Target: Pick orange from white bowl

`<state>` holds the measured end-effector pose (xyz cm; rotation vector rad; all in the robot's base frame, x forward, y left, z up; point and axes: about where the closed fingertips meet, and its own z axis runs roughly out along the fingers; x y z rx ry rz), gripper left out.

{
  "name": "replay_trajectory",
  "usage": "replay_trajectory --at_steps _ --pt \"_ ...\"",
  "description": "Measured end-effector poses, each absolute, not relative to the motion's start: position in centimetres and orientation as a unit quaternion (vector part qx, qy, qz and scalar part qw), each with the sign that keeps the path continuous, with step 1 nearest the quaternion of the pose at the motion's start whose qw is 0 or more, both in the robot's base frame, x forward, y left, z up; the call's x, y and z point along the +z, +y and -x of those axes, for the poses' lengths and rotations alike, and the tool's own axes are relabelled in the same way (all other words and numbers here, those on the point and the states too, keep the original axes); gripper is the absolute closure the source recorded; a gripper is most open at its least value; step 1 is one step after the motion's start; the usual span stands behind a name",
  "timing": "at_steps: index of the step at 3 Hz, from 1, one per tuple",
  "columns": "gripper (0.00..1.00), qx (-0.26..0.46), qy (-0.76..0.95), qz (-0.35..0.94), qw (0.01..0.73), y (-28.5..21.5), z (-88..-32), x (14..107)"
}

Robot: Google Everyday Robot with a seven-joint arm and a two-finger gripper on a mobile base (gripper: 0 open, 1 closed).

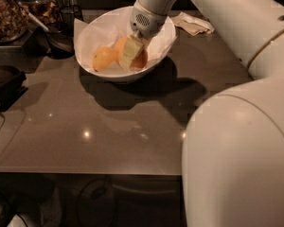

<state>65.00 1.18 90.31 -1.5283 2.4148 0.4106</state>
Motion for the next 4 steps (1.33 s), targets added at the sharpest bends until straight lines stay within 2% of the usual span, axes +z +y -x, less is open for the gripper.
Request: replay_trajectory --at_steps 2,4 --pt "1.00 0.148 0.806 0.554 0.149 1.6 -63.6 91.6" --pt "1.00 0.217 0.772 0.559 0.209 1.5 -58.1 95.8"
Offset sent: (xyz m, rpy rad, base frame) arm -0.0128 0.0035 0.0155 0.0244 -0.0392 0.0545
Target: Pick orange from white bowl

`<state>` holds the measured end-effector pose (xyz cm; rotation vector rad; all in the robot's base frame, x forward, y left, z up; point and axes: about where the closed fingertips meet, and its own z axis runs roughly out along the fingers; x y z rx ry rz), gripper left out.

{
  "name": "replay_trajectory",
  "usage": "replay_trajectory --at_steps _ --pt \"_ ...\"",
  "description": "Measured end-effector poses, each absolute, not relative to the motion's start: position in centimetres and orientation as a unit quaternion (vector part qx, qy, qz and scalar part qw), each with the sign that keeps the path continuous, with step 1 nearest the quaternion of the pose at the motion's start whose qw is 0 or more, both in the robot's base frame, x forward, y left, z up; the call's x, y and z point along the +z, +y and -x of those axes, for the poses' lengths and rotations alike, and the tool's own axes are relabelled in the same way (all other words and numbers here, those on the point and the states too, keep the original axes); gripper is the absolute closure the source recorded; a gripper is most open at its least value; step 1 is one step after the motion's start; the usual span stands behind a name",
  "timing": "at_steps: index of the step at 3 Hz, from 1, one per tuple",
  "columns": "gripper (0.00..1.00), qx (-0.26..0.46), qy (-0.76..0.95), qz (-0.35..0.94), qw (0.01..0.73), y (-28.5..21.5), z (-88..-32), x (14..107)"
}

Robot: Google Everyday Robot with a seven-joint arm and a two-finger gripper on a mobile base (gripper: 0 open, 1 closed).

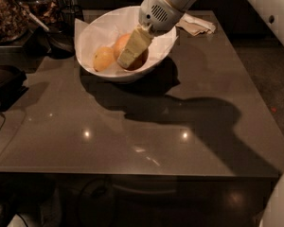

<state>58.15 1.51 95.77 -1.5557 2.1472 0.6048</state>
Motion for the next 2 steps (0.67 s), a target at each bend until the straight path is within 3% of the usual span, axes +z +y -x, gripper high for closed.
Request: replay_trajectory --at_steps 2 --pt "1.00 0.211 0.762 0.564 0.237 2.0 -55.3 97.6"
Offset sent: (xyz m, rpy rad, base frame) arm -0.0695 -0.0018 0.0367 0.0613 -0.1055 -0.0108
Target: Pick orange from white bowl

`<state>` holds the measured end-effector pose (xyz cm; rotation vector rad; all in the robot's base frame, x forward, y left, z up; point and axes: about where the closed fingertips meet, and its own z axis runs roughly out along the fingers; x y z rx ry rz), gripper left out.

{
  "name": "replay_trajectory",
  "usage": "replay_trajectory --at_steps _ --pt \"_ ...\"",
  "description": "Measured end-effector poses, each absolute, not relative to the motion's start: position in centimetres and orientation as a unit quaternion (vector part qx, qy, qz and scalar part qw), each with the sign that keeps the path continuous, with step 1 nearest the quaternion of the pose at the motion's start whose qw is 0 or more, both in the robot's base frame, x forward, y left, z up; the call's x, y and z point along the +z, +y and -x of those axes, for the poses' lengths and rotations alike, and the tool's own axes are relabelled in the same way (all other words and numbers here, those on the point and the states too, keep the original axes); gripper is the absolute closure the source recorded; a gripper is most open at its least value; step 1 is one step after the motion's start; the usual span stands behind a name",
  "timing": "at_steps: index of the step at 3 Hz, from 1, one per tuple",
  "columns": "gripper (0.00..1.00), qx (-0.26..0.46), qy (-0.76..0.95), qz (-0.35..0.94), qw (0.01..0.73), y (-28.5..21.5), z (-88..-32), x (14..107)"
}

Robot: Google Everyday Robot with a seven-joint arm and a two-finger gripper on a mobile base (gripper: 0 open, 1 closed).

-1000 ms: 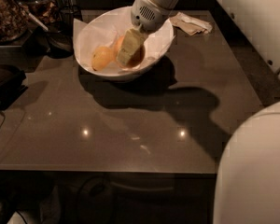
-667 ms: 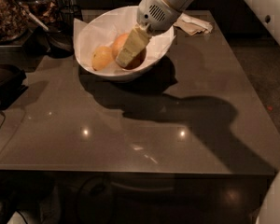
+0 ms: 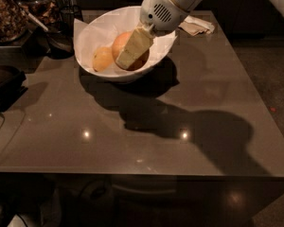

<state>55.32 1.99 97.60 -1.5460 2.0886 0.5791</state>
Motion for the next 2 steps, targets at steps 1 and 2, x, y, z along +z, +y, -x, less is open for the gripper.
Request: replay_trajectory --at_steps 1,2 --pt "1.00 0.212 0.763 0.549 0.268 1.3 -51.8 98.7" --pt "1.00 0.210 0.773 0.528 0.282 0.3 -49.1 98.6"
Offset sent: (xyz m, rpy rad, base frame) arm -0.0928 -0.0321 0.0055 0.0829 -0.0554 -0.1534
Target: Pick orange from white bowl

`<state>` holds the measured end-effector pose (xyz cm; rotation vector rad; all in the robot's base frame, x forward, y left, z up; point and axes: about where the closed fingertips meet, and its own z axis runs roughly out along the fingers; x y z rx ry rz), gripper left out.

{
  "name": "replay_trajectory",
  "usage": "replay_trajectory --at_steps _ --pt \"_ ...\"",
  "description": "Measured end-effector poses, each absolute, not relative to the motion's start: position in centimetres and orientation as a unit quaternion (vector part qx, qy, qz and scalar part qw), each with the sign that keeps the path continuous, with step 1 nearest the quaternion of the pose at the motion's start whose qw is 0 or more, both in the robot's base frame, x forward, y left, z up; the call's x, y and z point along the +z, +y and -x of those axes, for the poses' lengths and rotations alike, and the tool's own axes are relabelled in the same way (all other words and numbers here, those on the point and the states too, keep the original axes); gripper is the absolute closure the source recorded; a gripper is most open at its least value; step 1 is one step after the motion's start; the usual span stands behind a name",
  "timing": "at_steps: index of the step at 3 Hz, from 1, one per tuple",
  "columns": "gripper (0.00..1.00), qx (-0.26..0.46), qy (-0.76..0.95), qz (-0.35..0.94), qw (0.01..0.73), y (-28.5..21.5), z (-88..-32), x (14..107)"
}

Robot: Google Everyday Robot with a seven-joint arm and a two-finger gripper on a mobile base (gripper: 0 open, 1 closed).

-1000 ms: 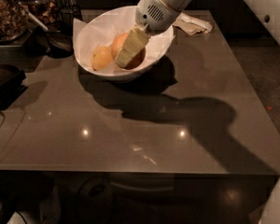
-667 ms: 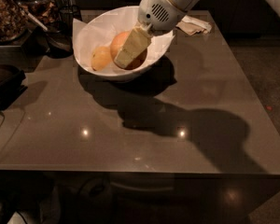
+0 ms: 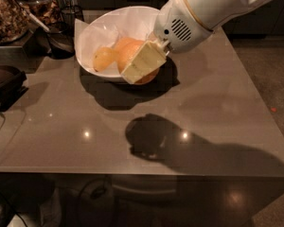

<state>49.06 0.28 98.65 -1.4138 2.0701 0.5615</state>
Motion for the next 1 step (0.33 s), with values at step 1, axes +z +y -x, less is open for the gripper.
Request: replay_trajectory --at_steps 1 --pt "1.00 0.209 0.775 0.527 0.280 0.11 -48.85 98.35"
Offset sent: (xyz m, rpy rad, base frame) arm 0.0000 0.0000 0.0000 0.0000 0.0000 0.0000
